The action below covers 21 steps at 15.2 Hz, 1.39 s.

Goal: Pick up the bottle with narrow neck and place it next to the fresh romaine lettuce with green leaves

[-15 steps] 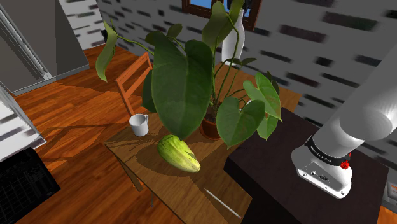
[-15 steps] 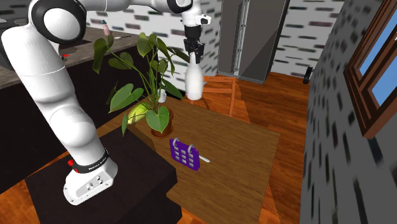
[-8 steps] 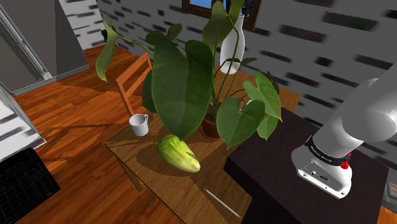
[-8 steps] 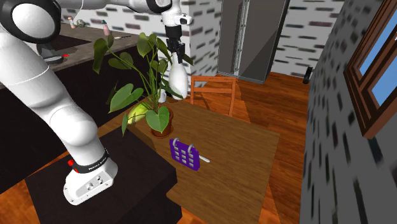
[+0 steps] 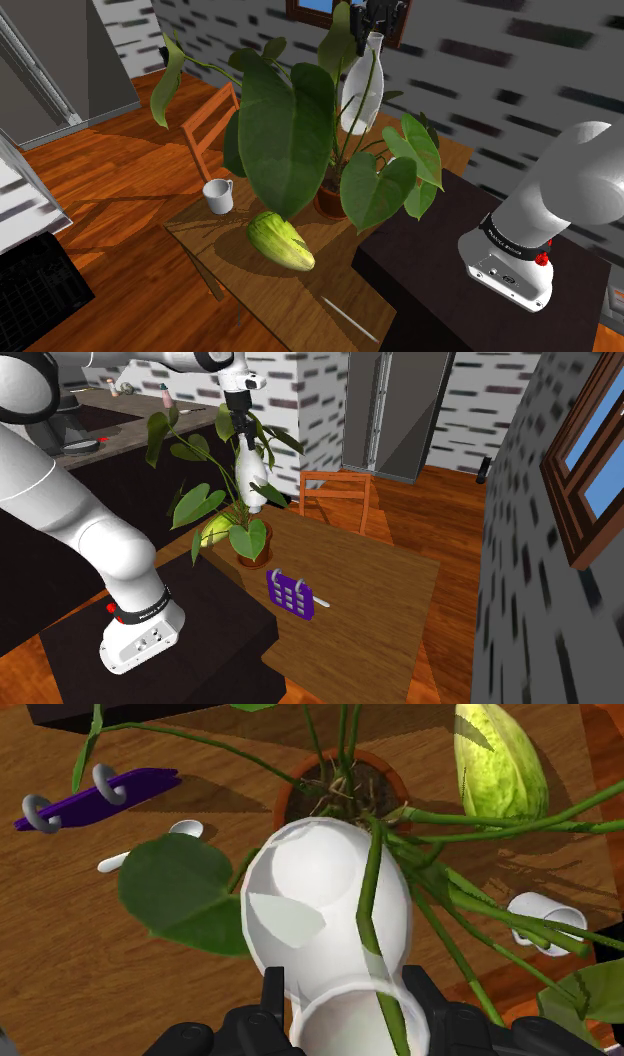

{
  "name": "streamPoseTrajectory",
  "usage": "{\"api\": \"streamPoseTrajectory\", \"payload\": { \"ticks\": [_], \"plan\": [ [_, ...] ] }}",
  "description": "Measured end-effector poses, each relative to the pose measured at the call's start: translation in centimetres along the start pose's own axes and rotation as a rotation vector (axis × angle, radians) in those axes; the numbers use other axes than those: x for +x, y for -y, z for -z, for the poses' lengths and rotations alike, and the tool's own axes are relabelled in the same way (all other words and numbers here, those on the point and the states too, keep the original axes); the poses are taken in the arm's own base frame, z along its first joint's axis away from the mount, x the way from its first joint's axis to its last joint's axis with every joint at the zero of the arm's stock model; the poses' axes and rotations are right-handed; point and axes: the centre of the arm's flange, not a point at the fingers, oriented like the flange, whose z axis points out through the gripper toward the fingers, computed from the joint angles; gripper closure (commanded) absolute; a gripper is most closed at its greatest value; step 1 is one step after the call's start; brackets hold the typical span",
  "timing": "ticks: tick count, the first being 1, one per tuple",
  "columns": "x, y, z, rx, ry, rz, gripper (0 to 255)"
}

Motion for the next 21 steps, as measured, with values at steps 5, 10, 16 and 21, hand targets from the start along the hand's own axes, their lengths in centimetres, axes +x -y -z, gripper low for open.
{"api": "streamPoseTrajectory", "payload": {
  "ticks": [5, 10, 16, 21],
  "plan": [
    [-5.1, 4.6, 0.3, 0.000, 0.000, 0.000, 255],
    [-10.0, 9.0, 0.8, -0.001, 0.000, 0.000, 255],
    [-16.1, 13.7, 1.1, -0.001, 0.000, 0.000, 255],
    [-19.0, 16.5, 0.2, -0.001, 0.000, -0.001, 255]
  ]
}}
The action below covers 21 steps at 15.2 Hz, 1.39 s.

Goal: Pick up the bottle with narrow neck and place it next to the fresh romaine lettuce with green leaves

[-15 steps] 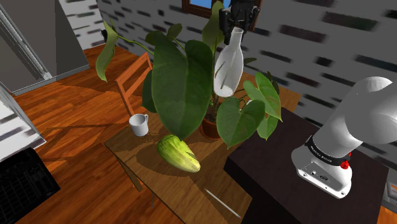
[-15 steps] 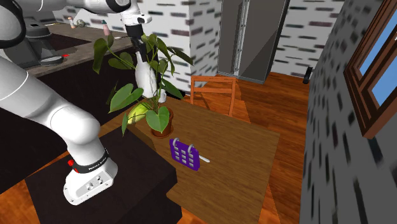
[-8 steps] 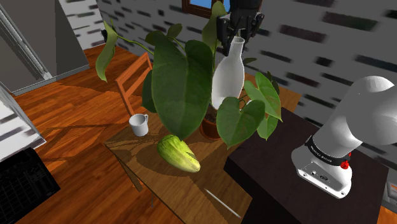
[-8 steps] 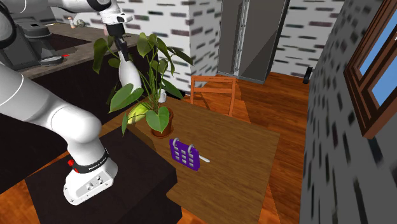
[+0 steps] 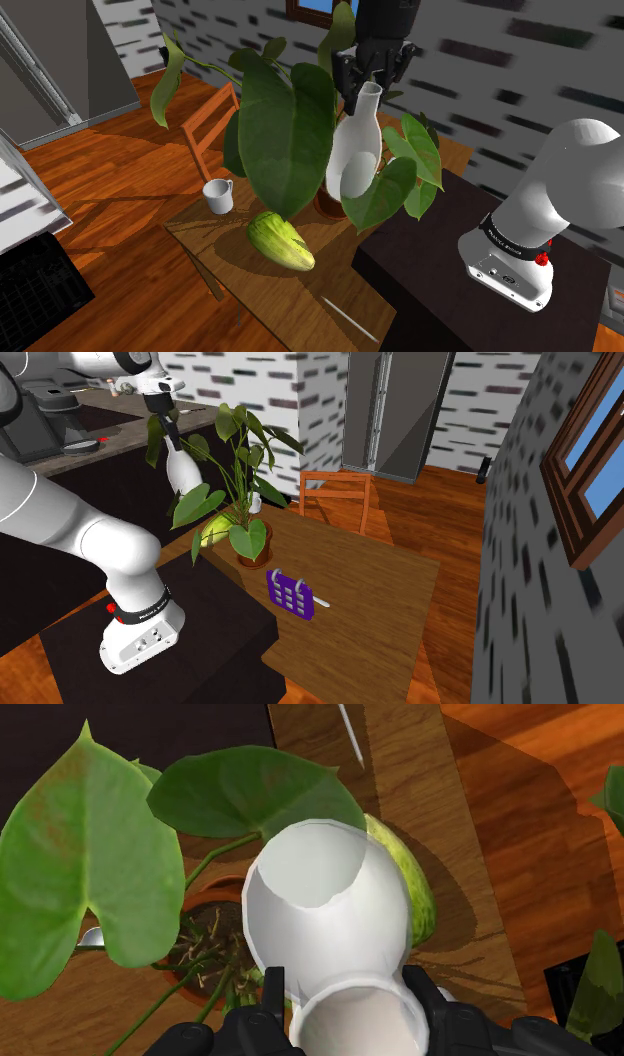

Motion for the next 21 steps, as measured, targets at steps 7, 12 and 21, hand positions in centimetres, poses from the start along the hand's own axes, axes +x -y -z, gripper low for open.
{"api": "streamPoseTrajectory", "payload": {
  "ticks": [7, 12, 21],
  "plan": [
    [-0.4, 0.1, -3.7, 0.000, 0.000, -0.001, 255],
    [-0.5, 0.3, -6.3, 0.000, 0.000, -0.001, 255],
    [-0.7, 0.2, -11.0, 0.000, 0.000, -0.001, 255]
  ]
}}
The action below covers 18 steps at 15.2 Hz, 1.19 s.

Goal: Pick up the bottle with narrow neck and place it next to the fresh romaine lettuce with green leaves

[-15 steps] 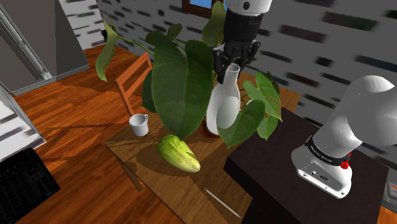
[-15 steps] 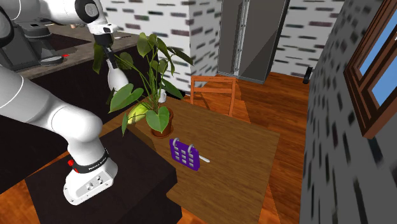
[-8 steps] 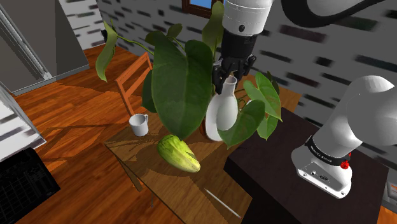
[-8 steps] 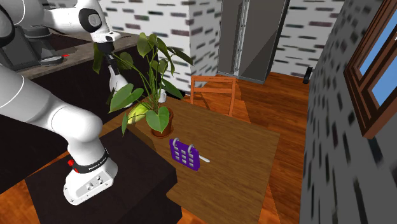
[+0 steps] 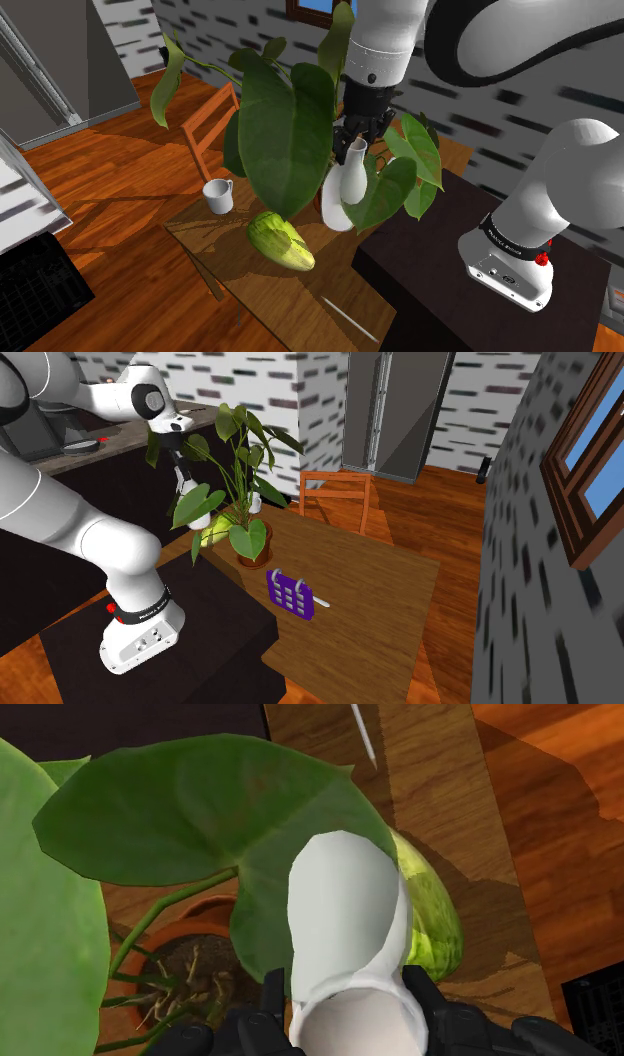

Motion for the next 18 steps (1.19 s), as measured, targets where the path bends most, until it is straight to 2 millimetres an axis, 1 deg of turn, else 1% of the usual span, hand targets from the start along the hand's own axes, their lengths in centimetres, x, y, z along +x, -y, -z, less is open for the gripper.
{"api": "streamPoseTrajectory", "payload": {
  "ticks": [18],
  "plan": [
    [-0.7, 0.0, -9.5, 0.000, 0.000, 0.000, 255]
  ]
}}
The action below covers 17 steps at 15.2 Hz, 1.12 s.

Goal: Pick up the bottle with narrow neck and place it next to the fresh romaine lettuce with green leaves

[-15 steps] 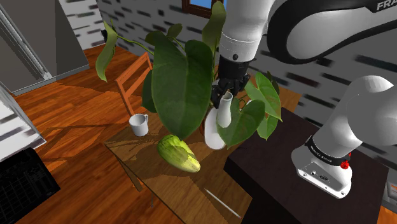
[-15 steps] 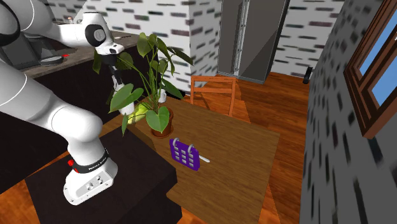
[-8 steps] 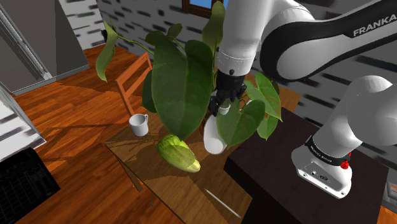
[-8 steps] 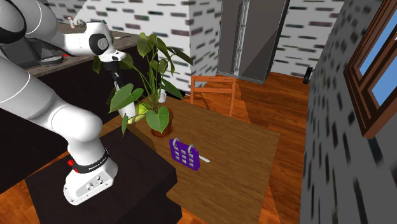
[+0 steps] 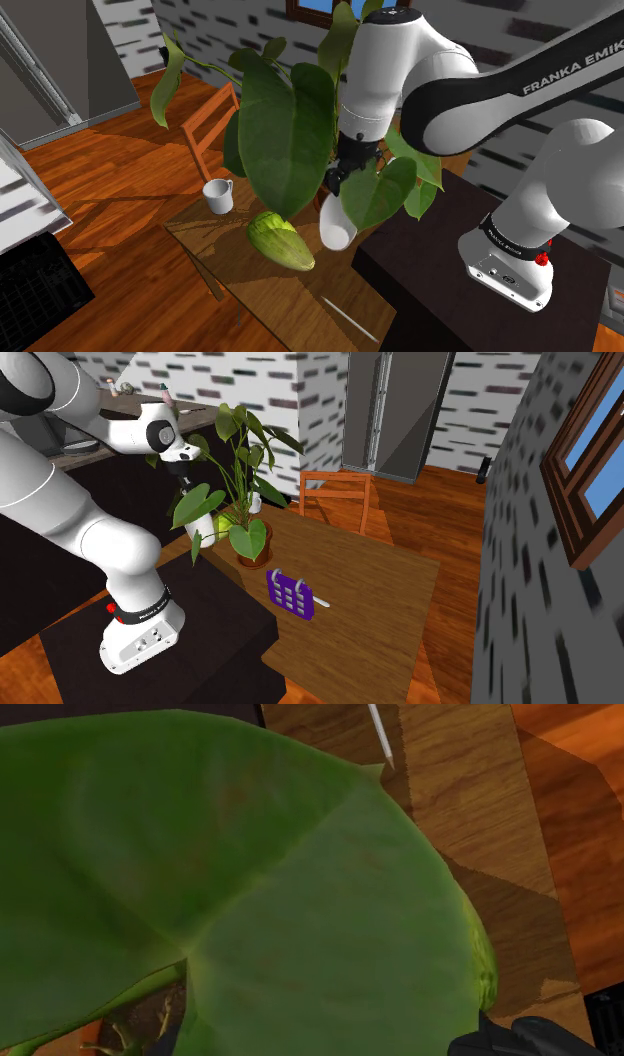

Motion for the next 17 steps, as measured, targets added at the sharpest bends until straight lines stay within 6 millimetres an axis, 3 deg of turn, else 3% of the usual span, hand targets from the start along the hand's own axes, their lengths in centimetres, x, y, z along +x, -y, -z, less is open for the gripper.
{"api": "streamPoseTrajectory", "payload": {
  "ticks": [17],
  "plan": [
    [-0.2, 0.0, -9.1, -0.001, 0.000, 0.000, 255]
  ]
}}
